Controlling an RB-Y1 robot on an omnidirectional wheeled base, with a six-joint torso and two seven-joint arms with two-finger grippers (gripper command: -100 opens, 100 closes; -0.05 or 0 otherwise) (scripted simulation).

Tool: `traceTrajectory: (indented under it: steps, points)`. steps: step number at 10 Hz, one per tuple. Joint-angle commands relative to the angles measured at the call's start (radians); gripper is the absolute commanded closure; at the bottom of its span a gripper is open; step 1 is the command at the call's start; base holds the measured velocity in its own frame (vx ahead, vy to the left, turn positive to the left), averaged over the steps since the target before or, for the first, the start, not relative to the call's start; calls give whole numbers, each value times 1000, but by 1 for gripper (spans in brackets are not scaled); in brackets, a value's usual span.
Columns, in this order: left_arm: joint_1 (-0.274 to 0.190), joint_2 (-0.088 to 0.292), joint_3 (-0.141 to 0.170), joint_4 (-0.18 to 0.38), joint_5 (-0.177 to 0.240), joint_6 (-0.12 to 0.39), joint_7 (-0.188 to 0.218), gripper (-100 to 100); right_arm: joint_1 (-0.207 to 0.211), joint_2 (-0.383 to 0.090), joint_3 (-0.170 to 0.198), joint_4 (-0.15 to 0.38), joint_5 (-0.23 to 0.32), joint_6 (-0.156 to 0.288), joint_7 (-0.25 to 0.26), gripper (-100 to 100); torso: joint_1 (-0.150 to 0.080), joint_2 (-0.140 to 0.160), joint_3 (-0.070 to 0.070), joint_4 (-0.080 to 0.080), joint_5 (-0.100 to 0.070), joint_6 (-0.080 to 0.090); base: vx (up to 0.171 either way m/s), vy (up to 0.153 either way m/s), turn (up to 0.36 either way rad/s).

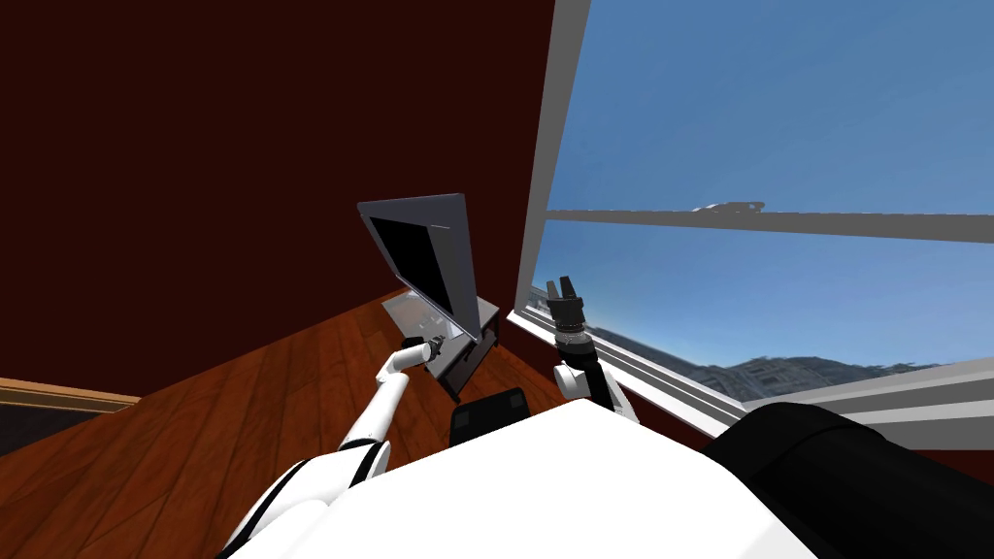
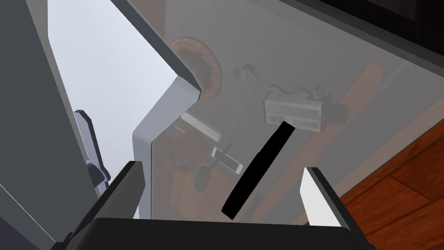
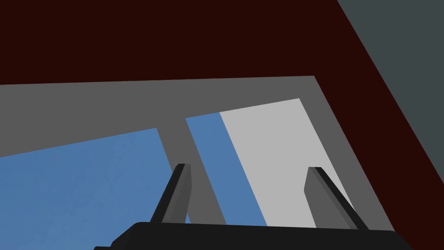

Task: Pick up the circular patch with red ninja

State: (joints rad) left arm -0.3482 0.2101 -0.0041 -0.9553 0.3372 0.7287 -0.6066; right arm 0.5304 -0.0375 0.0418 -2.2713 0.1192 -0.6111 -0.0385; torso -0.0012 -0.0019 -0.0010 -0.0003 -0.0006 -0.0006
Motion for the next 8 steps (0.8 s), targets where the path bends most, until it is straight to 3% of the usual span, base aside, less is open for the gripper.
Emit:
traceTrajectory:
  steps: [1, 2, 3, 4, 5, 8]
  points:
    - [-19, 4, -6, 44, 1, 26, -13, -100, 0, 0, 0, 0, 0, 0, 0, 0, 0, 0, 0, 0, 0, 0, 28, -14, -26]
    - [-61, 13, -18, 82, 2, 64, -35, -100, 0, 0, 0, 0, 0, 0, 0, 0, 0, 0, 0, 0, 0, 0, 29, -7, -40]
    - [-61, 13, -18, 106, 2, 64, -35, -100, 0, 0, 0, 0, 0, 0, 0, 0, 1, 0, 0, 0, 0, 0, 28, -1, -23]
    - [-102, 22, -30, 137, 2, 100, -56, -100, 0, 0, 0, 0, 0, 0, 0, 0, 1, 1, 0, 0, 0, 0, 37, -8, -34]
    - [-102, 22, -30, 166, 2, 100, -56, -100, 0, 0, 0, 0, 0, 0, 0, 0, 1, 0, 0, 0, 0, 0, 32, -7, -23]
    - [-178, 40, -55, 271, 1, 164, -92, -100, 0, 0, 0, 0, 0, 0, 0, 0, 1, 1, 0, 0, 0, -1, 28, -5, -29]
